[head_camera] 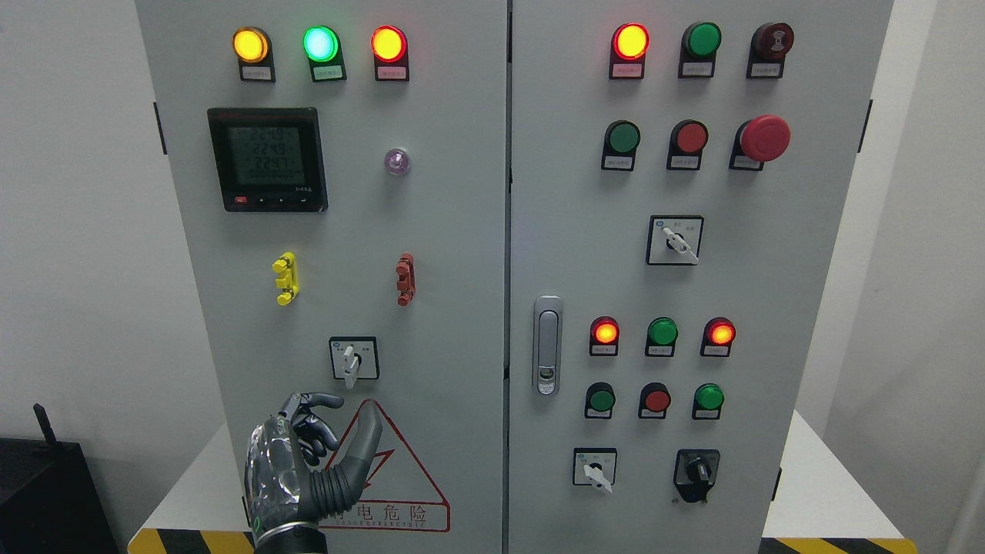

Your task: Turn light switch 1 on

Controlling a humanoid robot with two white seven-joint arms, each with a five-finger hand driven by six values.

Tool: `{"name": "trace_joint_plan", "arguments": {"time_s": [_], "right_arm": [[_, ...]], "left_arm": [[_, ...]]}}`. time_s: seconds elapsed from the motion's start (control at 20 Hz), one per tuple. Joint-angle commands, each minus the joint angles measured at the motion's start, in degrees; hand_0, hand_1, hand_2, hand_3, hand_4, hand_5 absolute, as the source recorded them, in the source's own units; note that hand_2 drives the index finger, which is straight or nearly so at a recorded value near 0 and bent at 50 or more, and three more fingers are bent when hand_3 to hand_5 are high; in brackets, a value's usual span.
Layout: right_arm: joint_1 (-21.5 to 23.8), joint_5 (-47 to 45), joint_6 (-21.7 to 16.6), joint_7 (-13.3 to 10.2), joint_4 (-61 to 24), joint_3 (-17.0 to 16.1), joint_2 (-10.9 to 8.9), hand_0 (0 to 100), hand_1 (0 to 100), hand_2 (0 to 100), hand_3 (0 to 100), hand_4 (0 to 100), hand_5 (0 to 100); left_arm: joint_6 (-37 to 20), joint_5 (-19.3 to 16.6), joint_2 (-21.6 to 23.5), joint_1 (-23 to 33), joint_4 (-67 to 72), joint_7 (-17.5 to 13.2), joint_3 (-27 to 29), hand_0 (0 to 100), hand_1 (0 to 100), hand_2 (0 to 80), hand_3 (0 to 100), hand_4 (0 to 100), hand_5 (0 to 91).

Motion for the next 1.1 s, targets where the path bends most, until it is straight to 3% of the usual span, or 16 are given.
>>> {"name": "trace_joint_plan", "arguments": {"time_s": [0.0,0.4,0.6,1.05], "right_arm": [[-0.1,-0.4,0.0,0.0,0.0,0.6,-0.01,12,39,0,0,0,0],[0.0,-0.4,0.0,0.0,0.0,0.6,-0.01,12,39,0,0,0,0],[-0.1,-0.4,0.0,0.0,0.0,0.6,-0.01,12,39,0,0,0,0],[0.0,-0.4,0.0,0.0,0.0,0.6,-0.01,12,39,0,0,0,0]], "left_arm": [[0.1,1.3,-0.4,-0.5,-0.1,0.2,-0.2,21,60,45.7,92,94,86.4],[0.0,1.4,-0.6,-0.2,0.0,1.4,2.7,21,60,45.7,92,94,87.3],[0.0,4.2,-0.5,-0.7,0.6,1.3,5.0,21,60,45.7,92,94,87.3],[0.0,5.9,-0.4,-4.2,3.0,0.7,4.9,21,60,46.1,92,94,87.2]]}}
